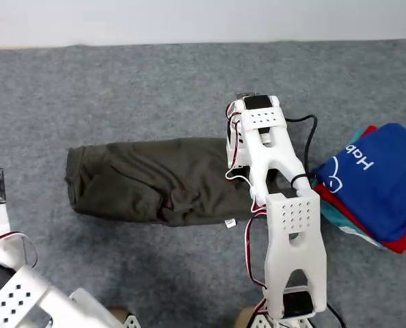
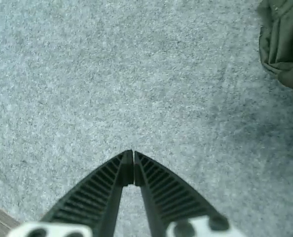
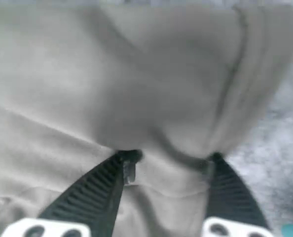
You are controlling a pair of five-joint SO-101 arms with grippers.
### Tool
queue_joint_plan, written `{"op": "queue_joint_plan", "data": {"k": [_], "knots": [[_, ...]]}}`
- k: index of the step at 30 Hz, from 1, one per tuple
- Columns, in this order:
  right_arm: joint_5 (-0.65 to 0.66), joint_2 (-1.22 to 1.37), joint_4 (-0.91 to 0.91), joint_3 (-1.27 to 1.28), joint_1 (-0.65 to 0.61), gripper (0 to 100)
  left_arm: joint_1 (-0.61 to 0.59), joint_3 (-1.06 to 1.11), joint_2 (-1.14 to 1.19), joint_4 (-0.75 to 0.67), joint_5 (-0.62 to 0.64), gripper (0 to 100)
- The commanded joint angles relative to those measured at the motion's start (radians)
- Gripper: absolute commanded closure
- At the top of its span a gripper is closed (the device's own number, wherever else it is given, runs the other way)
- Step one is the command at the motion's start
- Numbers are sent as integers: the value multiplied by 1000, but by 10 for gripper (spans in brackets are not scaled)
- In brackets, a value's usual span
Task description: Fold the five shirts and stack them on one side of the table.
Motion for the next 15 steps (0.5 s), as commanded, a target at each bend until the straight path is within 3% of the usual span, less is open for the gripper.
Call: {"op": "queue_joint_plan", "data": {"k": [1,8,15], "knots": [[60,25,7,6,-18,998,3,-8,-11,5,-8,992],[106,-93,24,6,-44,988,3,-8,-11,5,-8,992],[133,-208,51,8,-180,988,3,-10,-12,5,-8,992]]}}
